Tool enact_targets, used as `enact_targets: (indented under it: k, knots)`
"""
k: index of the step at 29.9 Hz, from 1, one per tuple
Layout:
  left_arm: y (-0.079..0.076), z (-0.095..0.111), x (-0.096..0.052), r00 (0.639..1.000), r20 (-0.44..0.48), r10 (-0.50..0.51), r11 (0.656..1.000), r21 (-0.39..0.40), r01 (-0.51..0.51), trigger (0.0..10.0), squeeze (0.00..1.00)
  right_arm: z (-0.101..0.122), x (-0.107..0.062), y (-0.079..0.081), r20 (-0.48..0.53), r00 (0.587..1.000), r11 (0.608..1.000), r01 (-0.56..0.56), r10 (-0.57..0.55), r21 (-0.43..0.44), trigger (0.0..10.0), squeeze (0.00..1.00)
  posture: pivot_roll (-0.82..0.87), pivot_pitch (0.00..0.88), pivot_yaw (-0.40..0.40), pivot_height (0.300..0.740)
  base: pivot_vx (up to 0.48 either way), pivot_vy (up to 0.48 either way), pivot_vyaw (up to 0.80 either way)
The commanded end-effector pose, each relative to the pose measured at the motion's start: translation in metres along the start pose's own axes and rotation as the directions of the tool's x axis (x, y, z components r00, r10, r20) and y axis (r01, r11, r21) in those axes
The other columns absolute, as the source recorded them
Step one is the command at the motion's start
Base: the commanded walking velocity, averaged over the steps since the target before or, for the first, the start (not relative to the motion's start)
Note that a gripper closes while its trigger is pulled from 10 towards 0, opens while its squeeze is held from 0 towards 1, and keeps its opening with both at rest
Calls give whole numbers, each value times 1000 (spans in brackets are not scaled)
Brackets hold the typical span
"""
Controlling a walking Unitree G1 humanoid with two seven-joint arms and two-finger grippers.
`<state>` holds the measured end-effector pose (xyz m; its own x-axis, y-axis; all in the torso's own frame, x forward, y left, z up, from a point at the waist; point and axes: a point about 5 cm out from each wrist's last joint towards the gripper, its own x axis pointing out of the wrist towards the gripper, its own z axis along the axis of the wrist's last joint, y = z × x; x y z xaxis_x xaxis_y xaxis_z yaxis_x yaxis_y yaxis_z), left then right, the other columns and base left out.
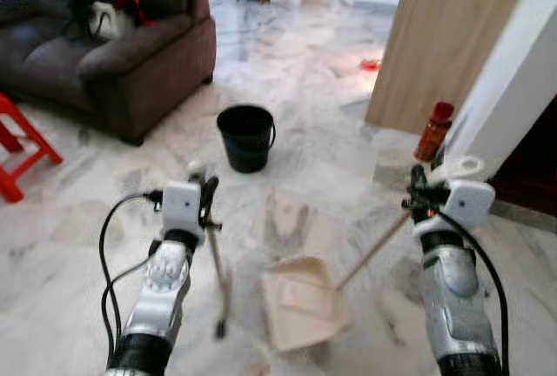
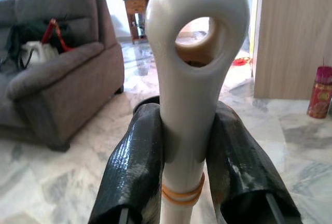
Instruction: Sweep floor
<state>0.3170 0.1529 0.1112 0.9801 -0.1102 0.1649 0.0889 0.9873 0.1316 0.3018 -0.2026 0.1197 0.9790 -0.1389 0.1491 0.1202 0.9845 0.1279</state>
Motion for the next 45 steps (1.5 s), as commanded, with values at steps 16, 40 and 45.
enact_targets:
  k: [16,40,45]
  knots:
    - [-3,15,8,998,66,-14,1000,6,13,10000,0,21,7,0,89,996,1000,-14,14,-2,10000,0,-104,0,20,740,424,0,228]
    - [-4,15,8,998,64,-15,1000,4,15,10000,0,49,26,3,66,993,994,94,-98,63,10000,0,-101,0,18,740,424,0,0]
    - [-5,15,8,998,63,-15,1000,4,14,10000,0,56,27,2,81,991,992,102,-108,77,10000,0,-104,0,17,740,422,0,0]
